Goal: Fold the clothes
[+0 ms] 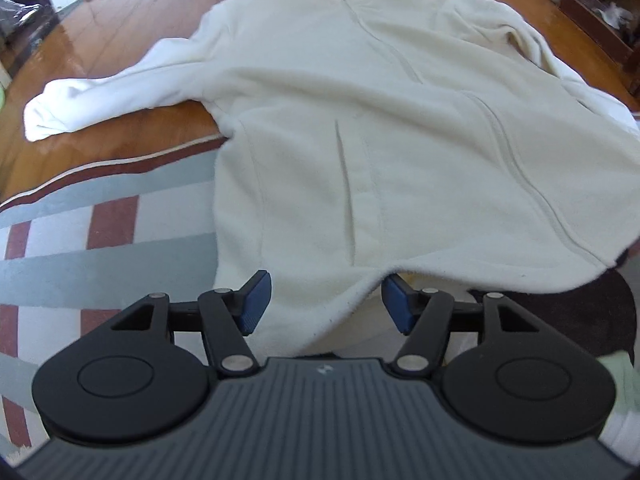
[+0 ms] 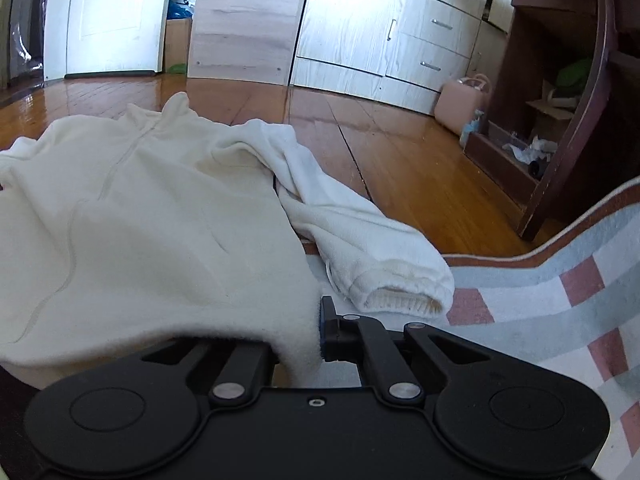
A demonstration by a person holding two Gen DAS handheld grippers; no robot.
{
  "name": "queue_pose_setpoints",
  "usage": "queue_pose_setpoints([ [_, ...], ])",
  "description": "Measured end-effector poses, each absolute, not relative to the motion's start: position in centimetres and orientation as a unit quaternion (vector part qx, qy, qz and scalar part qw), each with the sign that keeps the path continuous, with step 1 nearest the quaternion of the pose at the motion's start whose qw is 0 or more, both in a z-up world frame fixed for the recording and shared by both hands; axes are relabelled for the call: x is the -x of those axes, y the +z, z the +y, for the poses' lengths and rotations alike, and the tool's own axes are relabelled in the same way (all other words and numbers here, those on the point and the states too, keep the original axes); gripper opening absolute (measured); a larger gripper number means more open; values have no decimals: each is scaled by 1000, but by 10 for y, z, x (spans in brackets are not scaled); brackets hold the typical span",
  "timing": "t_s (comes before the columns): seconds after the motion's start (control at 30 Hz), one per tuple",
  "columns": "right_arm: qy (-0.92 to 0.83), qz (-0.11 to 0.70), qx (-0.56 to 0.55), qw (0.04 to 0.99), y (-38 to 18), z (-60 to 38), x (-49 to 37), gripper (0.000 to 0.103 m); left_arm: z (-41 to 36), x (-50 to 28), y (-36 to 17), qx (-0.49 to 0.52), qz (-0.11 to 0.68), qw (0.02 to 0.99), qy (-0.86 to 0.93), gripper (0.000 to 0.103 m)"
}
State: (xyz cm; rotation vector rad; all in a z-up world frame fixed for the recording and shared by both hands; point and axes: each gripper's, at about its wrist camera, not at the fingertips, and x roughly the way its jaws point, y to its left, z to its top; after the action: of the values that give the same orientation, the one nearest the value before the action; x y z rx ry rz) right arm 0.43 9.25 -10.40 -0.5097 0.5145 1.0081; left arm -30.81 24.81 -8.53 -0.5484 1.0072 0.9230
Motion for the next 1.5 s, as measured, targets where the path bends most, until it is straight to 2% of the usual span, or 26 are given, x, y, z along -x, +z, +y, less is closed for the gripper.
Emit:
queue_pose_setpoints([
  [0.1,479,256,222,809,-109,86,-7,4,240,303,-90,220,483,744,407,61],
  [0.13,481,261,217,808,-109,86,-9,4,239,298,-96,212,501,740,396,63],
  [0.17,483,265,212,807,-110,86,-11,4,238,292,-103,204,521,734,385,70],
  [0.23,487,271,203,805,-110,87,-14,4,241,279,-127,184,580,703,369,68],
  [0.27,489,275,198,804,-111,88,-15,4,243,276,-134,171,590,689,384,58],
  [0.3,489,280,194,803,-110,89,-16,4,244,277,-130,170,577,695,394,53],
  [0.37,491,283,190,802,-110,90,-17,4,247,279,-122,168,551,705,413,5],
  [0.5,501,289,180,795,-111,91,-19,9,253,294,-98,148,495,715,471,4],
  [0.6,518,305,172,781,-111,98,-22,13,252,311,-49,109,429,731,520,4],
  [0.7,571,272,166,756,-82,100,-14,4,238,349,33,99,315,735,592,5],
  [0.77,605,245,146,743,-54,93,-6,3,214,380,72,124,238,739,618,5],
  [0.8,617,240,135,737,-43,89,-2,4,205,389,76,134,230,731,629,5],
  [0.83,626,242,126,730,-38,85,2,4,197,396,77,139,230,720,640,5],
  [0.87,635,249,119,722,-39,82,5,6,195,395,65,127,261,698,655,5],
  [0.93,634,260,136,715,-55,82,15,22,204,391,25,122,351,654,659,5],
  [0.97,625,263,158,718,-67,84,22,36,212,391,5,145,389,644,642,6],
  [1.0,610,265,188,723,-81,86,28,37,219,394,-11,177,406,640,628,7],
  [1.07,587,261,238,729,-106,89,36,37,228,399,-31,233,411,644,602,17],
  [1.13,578,270,241,732,-119,88,33,10,227,396,-35,235,410,653,591,22],
  [1.17,578,285,228,730,-120,88,28,4,224,392,-33,219,410,659,591,22],
  [1.27,594,306,141,731,-93,78,12,4,219,386,-30,188,409,666,595,22],
  [1.33,631,312,20,710,-57,60,-2,4,225,384,-24,181,408,668,595,22],
  [1.4,633,292,-43,716,-34,46,-10,4,231,387,-24,191,398,678,587,23],
  [1.47,576,230,48,783,-32,54,-3,4,237,390,-27,199,389,692,575,39],
  [1.5,542,201,113,808,-38,62,3,4,239,389,-29,199,390,696,569,41],
])
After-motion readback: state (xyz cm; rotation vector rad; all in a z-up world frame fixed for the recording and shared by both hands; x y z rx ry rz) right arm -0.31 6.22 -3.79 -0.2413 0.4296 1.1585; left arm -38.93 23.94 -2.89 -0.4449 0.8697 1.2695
